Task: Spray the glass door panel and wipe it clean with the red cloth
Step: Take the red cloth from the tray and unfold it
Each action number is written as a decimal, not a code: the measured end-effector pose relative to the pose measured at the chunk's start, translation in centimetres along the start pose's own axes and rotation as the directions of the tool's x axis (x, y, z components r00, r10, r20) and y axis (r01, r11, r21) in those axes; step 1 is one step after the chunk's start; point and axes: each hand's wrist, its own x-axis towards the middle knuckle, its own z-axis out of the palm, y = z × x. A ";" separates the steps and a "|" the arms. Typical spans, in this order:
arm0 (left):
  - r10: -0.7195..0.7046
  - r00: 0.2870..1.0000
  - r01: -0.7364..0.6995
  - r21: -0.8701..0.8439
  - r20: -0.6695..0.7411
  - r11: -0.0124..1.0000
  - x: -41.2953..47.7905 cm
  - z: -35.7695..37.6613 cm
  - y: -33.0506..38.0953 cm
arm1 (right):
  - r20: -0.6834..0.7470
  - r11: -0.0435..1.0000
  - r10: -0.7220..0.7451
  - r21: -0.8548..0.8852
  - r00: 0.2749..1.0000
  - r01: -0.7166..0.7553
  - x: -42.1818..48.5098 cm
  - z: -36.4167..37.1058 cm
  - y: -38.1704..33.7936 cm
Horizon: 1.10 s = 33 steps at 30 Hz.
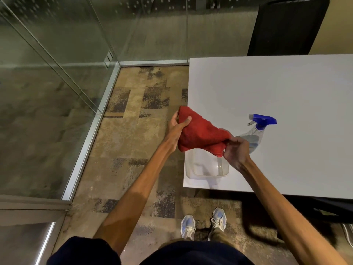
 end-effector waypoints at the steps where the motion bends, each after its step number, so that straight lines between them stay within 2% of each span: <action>1: 0.011 1.000 -0.011 -0.002 0.007 1.000 0.0 -0.2 0.7 | 0.032 0.998 0.037 0.047 0.999 -0.038 0.2 0.4 0.1; 3: 0.057 0.998 -0.057 0.018 0.036 0.998 -0.2 -0.9 2.0 | 0.134 0.987 0.137 0.063 0.981 -0.147 0.9 1.2 0.2; 6: 0.102 0.993 -0.104 0.030 0.063 0.994 -0.9 -2.4 4.0 | 0.264 0.962 0.272 -0.094 0.925 -0.256 2.1 3.2 0.1; 10: 0.143 0.986 -0.150 0.093 0.085 0.984 -2.6 -4.7 6.7 | 0.342 0.882 0.363 -0.425 0.867 -0.202 3.7 6.7 0.0; 14: 0.189 0.982 -0.189 0.151 0.019 0.970 -5.0 -7.0 9.4 | 0.431 0.793 0.467 -0.591 0.772 -0.149 4.8 11.2 -0.5; 19: 0.236 0.968 -0.221 0.153 -0.088 0.963 -7.7 -10.1 11.2 | 0.578 0.845 0.449 -0.522 0.682 -0.114 6.1 16.1 0.3; 21: 0.291 0.941 -0.268 0.140 -0.176 0.953 -9.0 -11.3 11.3 | 0.603 0.853 0.422 -0.516 0.677 -0.072 6.3 18.1 1.1; 23: 0.345 0.873 -0.317 0.136 -0.345 0.938 -10.2 -12.6 11.0 | 0.612 0.877 0.355 -0.481 0.707 -0.024 6.3 20.2 2.0; 27: 0.384 0.665 -0.350 0.187 -0.640 0.918 -13.1 -14.8 9.6 | 0.574 0.838 0.240 -0.529 0.783 0.131 5.1 24.4 3.9; 30: 0.441 0.530 -0.359 0.279 -0.724 0.891 -15.6 -15.6 9.0 | 0.571 0.746 0.097 -0.584 0.815 0.320 3.3 27.5 5.6; 33: 0.492 0.376 -0.366 0.361 -0.786 0.858 -18.5 -16.3 9.1 | 0.632 0.718 0.007 -0.542 0.775 0.436 0.8 30.2 7.5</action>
